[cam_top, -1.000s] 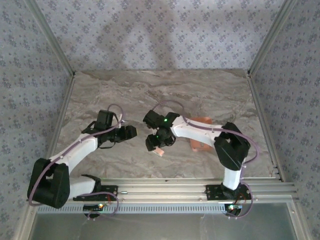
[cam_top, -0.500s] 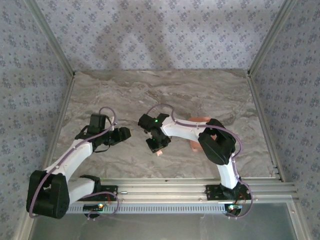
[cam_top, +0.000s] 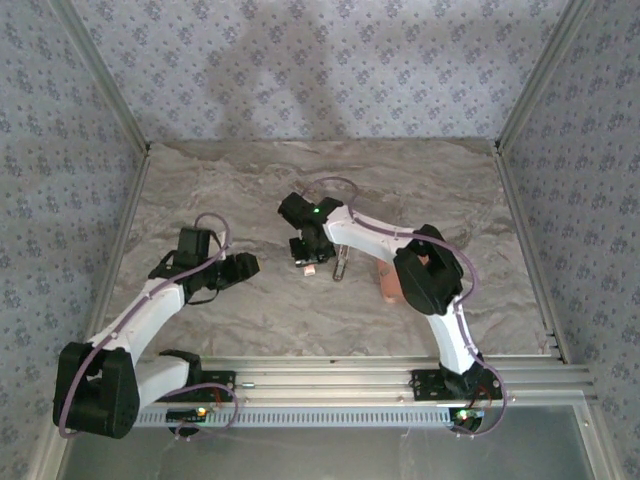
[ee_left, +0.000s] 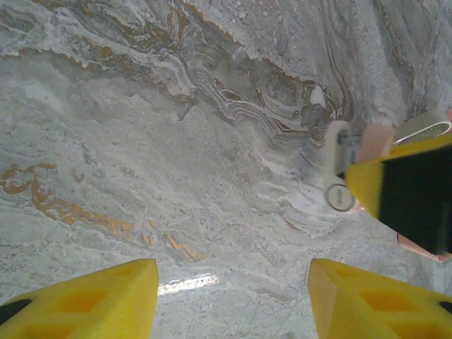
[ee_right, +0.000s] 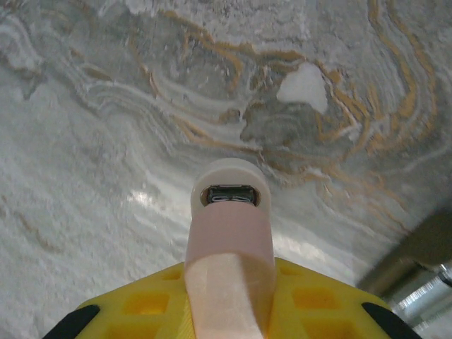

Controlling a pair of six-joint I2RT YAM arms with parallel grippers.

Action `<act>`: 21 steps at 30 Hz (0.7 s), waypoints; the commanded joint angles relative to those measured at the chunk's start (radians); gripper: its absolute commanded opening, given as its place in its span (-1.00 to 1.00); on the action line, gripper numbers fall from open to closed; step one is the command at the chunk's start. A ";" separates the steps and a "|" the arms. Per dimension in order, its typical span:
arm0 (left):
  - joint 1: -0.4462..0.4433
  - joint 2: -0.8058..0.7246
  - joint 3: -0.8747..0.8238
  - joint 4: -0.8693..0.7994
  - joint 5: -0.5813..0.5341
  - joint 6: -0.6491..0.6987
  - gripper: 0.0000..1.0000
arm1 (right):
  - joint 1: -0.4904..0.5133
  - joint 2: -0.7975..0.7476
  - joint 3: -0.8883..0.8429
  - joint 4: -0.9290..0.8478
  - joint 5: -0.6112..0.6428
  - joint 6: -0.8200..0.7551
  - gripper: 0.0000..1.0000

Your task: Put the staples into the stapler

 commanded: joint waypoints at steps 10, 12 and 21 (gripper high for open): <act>0.007 0.027 0.047 -0.007 0.008 0.028 0.17 | -0.025 -0.031 0.083 -0.057 0.010 -0.119 0.19; 0.007 0.035 0.049 0.001 0.016 0.031 0.17 | -0.035 -0.088 0.074 -0.082 0.043 -0.195 0.22; 0.005 0.094 0.044 0.098 0.105 0.059 0.17 | -0.249 -0.323 -0.183 0.111 -0.230 -0.536 0.32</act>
